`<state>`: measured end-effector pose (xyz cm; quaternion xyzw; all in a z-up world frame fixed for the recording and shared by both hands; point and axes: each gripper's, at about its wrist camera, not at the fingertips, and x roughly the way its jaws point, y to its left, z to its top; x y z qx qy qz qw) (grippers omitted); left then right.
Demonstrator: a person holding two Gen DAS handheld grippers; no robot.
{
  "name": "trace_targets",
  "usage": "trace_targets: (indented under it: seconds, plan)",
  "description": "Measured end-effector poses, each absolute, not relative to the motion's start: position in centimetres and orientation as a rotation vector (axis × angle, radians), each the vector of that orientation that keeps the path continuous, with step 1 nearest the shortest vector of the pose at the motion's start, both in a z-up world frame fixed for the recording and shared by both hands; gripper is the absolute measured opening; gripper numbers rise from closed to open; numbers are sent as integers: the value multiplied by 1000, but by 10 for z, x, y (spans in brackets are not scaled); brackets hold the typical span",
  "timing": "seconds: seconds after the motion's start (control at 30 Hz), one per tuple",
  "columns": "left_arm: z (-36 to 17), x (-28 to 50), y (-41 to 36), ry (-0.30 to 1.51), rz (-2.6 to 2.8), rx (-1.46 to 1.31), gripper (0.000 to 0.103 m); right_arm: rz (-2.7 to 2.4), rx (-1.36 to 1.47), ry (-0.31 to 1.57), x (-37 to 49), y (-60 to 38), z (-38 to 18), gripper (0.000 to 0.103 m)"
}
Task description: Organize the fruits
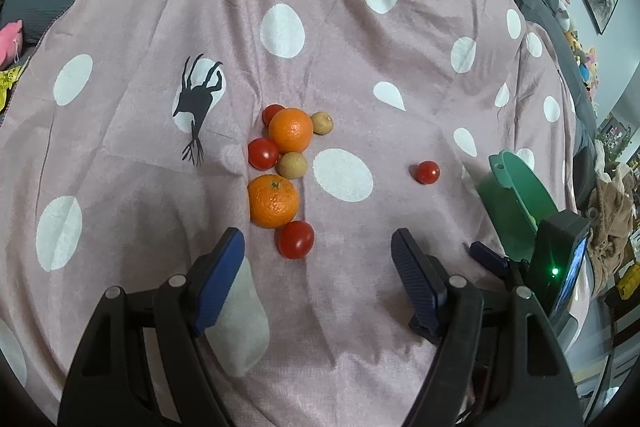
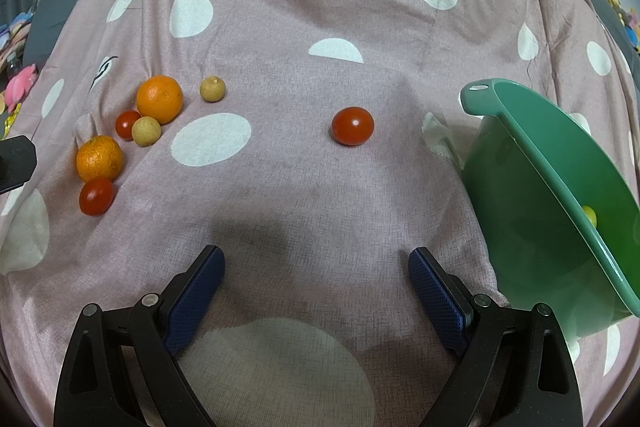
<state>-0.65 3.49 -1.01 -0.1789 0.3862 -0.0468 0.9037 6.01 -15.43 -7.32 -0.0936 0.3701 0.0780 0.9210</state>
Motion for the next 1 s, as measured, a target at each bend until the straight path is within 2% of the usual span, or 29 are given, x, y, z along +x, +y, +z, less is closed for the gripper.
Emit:
trace_targets:
  seconds: [1.0]
  plan:
    - [-4, -15, 29, 733, -18, -270, 75, 160, -194, 759, 60, -154, -73, 93]
